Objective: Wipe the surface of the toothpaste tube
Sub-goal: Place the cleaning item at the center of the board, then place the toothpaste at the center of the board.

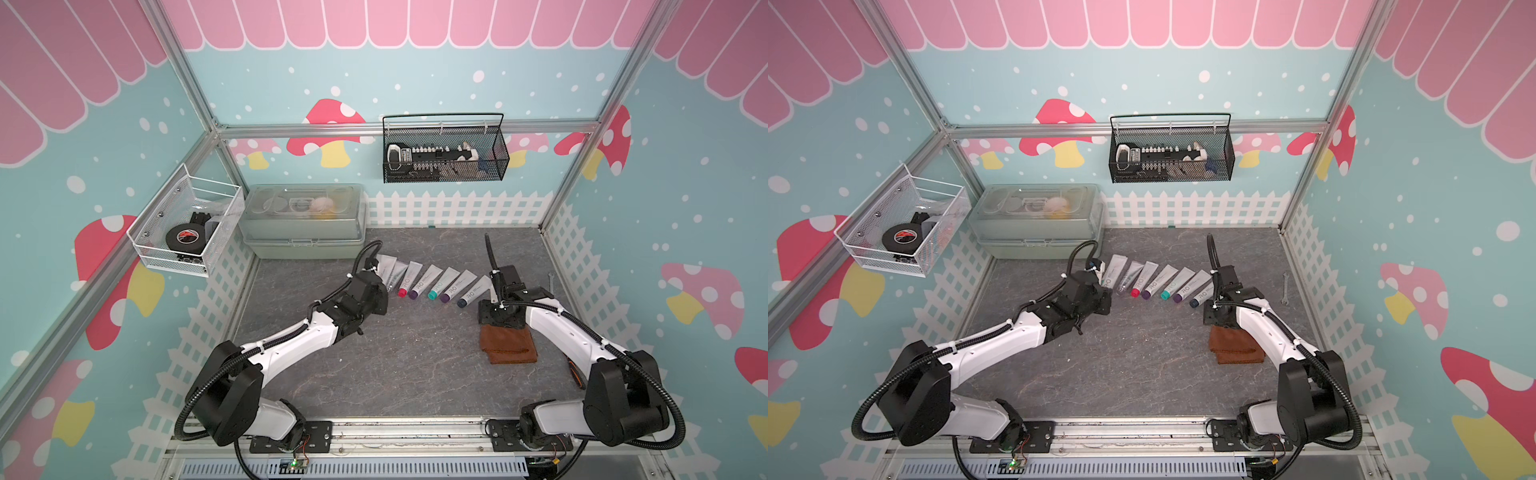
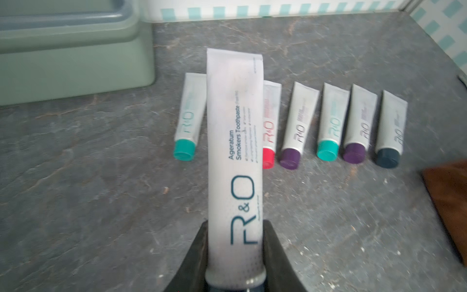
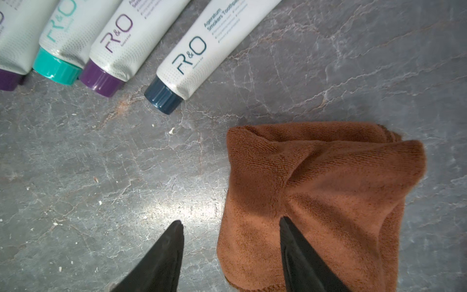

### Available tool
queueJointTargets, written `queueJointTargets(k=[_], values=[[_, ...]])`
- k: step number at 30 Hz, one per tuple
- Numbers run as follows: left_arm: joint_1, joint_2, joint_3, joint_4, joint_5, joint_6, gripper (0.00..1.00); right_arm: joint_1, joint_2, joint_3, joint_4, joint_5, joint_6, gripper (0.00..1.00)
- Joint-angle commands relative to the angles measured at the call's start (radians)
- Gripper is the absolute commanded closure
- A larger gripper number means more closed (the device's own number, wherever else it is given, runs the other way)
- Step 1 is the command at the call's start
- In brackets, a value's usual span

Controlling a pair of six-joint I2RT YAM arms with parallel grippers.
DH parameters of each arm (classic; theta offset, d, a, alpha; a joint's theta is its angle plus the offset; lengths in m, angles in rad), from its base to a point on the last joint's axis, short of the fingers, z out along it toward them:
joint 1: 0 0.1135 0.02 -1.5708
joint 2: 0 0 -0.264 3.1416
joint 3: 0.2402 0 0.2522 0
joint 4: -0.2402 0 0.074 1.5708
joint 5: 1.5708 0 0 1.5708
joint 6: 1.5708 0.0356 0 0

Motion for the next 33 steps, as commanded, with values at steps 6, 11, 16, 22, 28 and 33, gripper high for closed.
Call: queueJointTargets(k=[6,11,16,22,28,33], values=[[0.174,0.087,0.05,-0.022,0.05,-0.031,0.78,0.01,-0.022,-0.035,0.02,-0.03,0.003,0.4],[0.242,0.194,0.057,-0.005,0.094,-0.07,0.78,0.016,-0.024,-0.048,0.042,-0.038,0.004,0.4],[0.245,0.3,0.07,0.027,0.122,-0.098,0.78,0.03,-0.019,-0.055,0.047,-0.033,0.001,0.4],[0.249,0.375,0.109,0.014,0.161,-0.119,0.7,0.061,-0.053,-0.044,0.037,0.001,0.006,0.36],[0.252,0.369,0.093,0.006,0.189,-0.155,0.17,0.096,-0.046,0.003,-0.01,0.069,0.04,0.16],[0.252,0.298,0.062,-0.015,0.195,-0.178,0.01,0.155,-0.103,0.026,-0.015,0.162,0.057,0.07]])
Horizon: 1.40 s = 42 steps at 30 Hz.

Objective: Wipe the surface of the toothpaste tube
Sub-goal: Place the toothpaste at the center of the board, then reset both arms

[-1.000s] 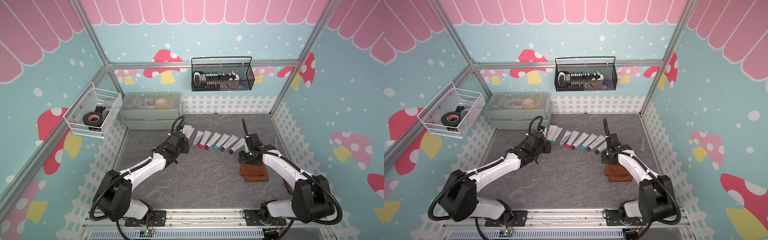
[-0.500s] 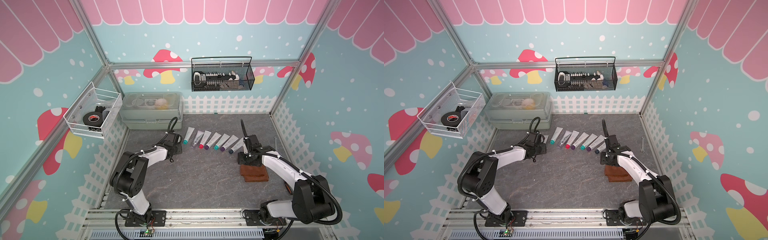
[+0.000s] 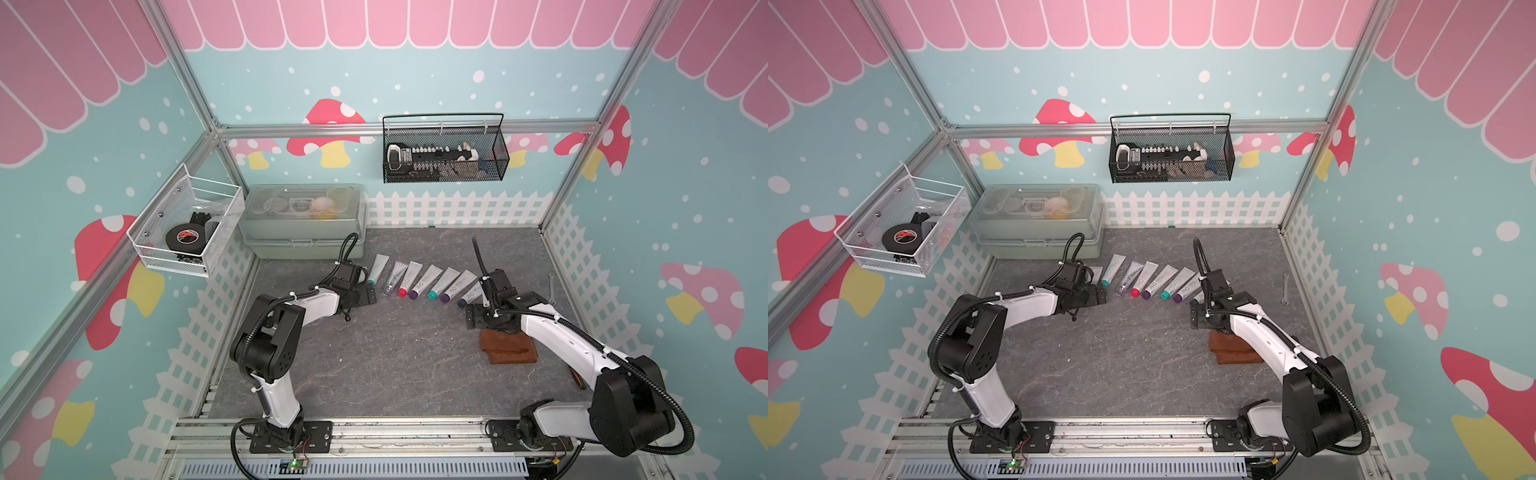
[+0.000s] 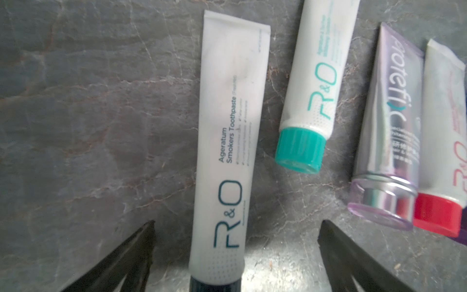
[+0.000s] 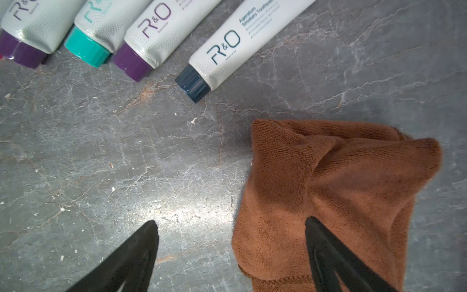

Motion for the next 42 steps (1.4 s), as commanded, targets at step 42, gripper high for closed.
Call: queueJointTargets(k=[42], values=[[0.307,-0.226,-0.702,1.311,-0.095,0.428,0.01,-0.264,0.182,-0.635,1.746,0.182,-0.529,0.01]])
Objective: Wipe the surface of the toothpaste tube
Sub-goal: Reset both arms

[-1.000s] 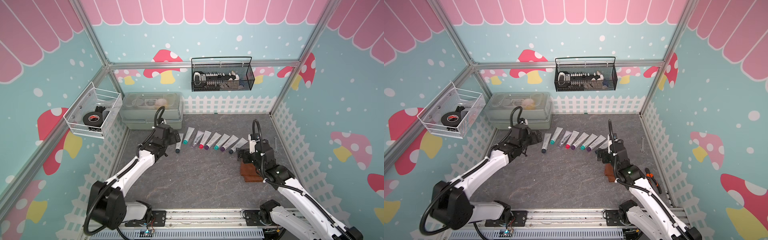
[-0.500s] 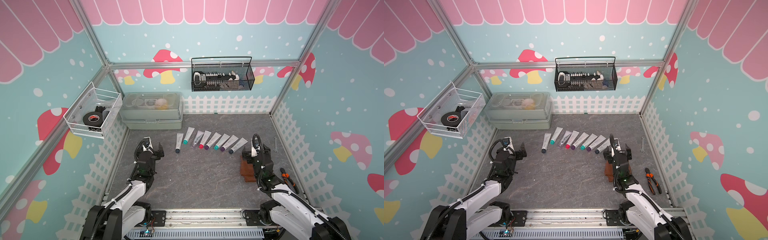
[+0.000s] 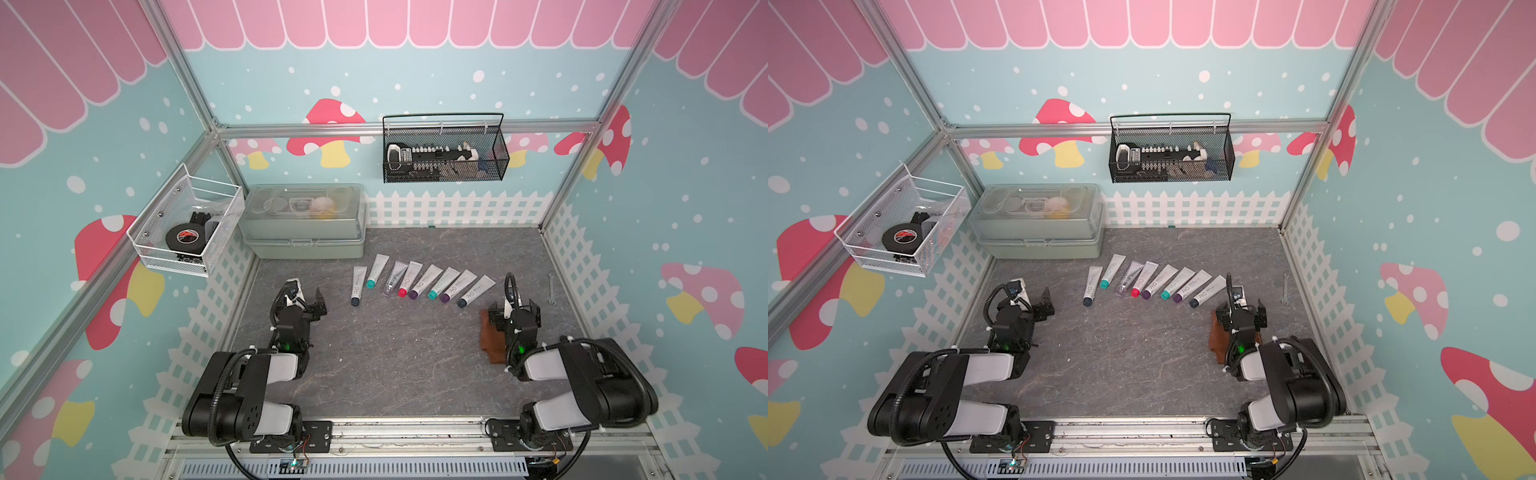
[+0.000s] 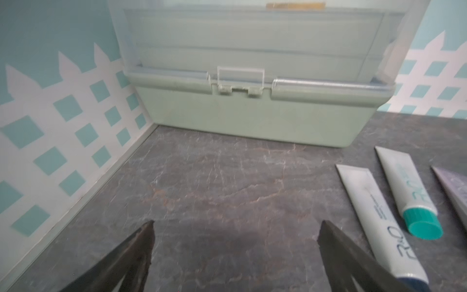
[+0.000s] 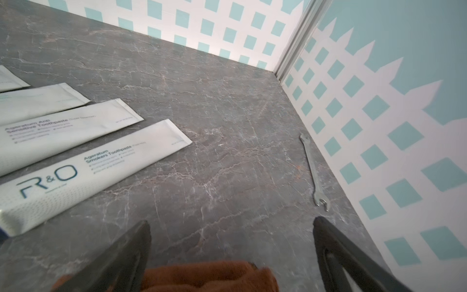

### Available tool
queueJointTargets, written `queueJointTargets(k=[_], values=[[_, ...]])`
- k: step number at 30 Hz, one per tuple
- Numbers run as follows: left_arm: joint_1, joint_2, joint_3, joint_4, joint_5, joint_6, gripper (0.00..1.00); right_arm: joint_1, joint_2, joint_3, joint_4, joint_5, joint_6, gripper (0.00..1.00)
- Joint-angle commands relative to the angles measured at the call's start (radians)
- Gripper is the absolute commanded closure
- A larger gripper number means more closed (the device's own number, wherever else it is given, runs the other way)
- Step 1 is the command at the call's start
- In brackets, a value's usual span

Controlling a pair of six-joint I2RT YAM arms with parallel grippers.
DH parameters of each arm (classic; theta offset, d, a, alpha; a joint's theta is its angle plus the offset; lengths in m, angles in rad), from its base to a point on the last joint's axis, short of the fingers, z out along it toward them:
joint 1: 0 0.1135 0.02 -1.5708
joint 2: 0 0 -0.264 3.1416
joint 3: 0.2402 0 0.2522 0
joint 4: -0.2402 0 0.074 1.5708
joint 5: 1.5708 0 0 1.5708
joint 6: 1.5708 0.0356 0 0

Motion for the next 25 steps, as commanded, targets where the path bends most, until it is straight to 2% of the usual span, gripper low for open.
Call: queueJointTargets(k=[1,2,3,4,6,8,9,11,12,14,25], values=[[0.014,0.086,0.048,0.052,0.074,0.002,0.01,-0.042,-0.026,0.083,-0.045,-0.104,0.04,0.01],[0.031,0.033,0.089,-0.114,0.112,-0.008,0.01,-0.053,0.01,0.107,-0.03,-0.091,0.051,0.02],[0.05,0.056,0.14,-0.159,0.157,-0.015,0.01,-0.058,0.004,0.128,-0.081,-0.08,0.069,0.01],[0.051,0.094,0.153,-0.141,0.154,-0.006,0.01,-0.065,-0.015,0.129,-0.122,-0.068,0.083,0.01],[0.059,0.061,0.148,-0.175,0.177,-0.016,0.01,-0.065,0.004,0.117,-0.058,-0.052,0.082,0.01],[0.052,0.07,0.146,-0.155,0.166,-0.012,0.01,-0.065,-0.006,0.131,-0.107,-0.053,0.088,0.01],[0.051,0.063,0.16,-0.2,0.162,-0.01,0.01,-0.064,0.0,0.12,-0.073,-0.05,0.085,0.02],[0.051,0.078,0.147,-0.147,0.158,-0.011,0.01,-0.065,-0.003,0.123,-0.084,-0.05,0.085,0.01],[0.05,0.064,0.158,-0.193,0.158,-0.01,0.01,-0.065,-0.006,0.125,-0.095,-0.05,0.087,0.01],[0.05,0.078,0.148,-0.15,0.156,-0.008,0.01,-0.064,0.002,0.123,-0.078,-0.051,0.086,0.01],[0.049,0.073,0.151,-0.165,0.158,-0.01,0.01,-0.066,-0.002,0.128,-0.094,-0.052,0.086,0.01]])
